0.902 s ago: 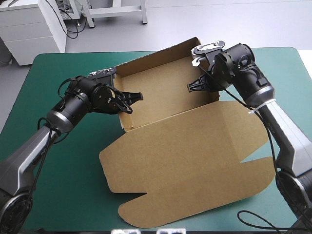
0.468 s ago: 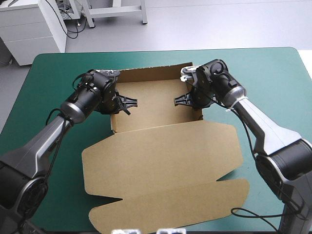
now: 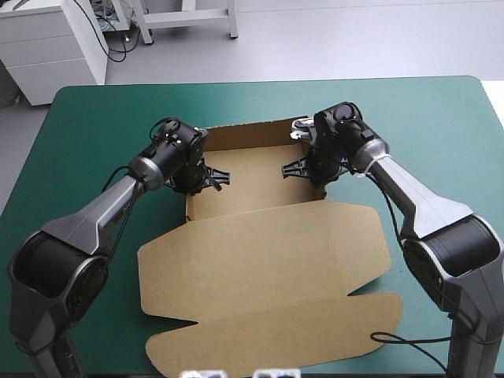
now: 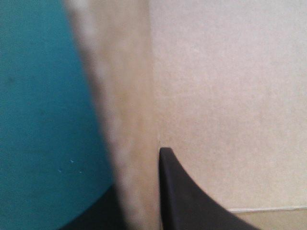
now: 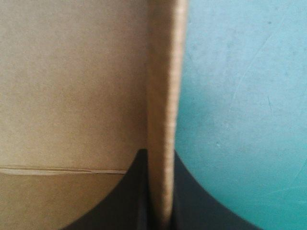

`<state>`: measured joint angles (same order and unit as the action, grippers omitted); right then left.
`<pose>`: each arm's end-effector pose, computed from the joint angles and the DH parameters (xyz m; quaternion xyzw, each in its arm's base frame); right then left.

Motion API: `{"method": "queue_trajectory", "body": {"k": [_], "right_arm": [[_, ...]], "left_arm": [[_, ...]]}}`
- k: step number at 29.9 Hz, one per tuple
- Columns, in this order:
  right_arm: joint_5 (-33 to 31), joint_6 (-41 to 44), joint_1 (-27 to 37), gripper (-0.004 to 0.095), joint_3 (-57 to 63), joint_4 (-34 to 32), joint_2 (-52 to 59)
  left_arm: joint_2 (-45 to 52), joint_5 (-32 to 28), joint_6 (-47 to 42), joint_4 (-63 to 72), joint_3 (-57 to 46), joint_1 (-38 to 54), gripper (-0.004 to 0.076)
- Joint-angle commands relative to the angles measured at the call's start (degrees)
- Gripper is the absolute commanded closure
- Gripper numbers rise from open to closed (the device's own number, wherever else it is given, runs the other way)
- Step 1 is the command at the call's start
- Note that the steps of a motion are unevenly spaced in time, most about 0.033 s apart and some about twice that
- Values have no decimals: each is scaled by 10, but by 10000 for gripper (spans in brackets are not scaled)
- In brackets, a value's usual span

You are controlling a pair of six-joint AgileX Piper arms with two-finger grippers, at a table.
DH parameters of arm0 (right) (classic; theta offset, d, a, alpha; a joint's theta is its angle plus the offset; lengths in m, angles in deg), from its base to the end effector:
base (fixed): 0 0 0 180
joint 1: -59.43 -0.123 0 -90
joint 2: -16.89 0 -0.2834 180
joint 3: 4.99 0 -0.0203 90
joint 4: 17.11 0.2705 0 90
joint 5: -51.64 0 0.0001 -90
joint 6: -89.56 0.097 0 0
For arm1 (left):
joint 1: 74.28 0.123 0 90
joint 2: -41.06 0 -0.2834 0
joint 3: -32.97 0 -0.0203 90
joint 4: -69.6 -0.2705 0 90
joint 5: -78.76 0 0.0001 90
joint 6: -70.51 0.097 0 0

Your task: Fold the box

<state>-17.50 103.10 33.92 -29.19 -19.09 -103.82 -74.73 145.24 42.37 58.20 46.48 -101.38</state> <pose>0.3982 0.1866 0.2622 -0.1075 0.9862 0.0259 0.1233 0.3740 -0.1716 0.2470 0.0215 0.9905 0.0386 0.1302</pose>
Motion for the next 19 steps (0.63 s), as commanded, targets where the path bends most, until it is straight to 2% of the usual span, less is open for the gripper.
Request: {"method": "queue_trajectory", "body": {"k": [1,13,19], "right_arm": [[-22,-21,17,926,-8,-40,23],[-11,-40,17,927,-8,-25,23],[-10,-40,17,927,-8,-26,23]], "left_arm": [[9,12,33,20,10,-6,731],[-2,11,37,29,12,-5,730],[-2,12,66,169,12,53,726]]}}
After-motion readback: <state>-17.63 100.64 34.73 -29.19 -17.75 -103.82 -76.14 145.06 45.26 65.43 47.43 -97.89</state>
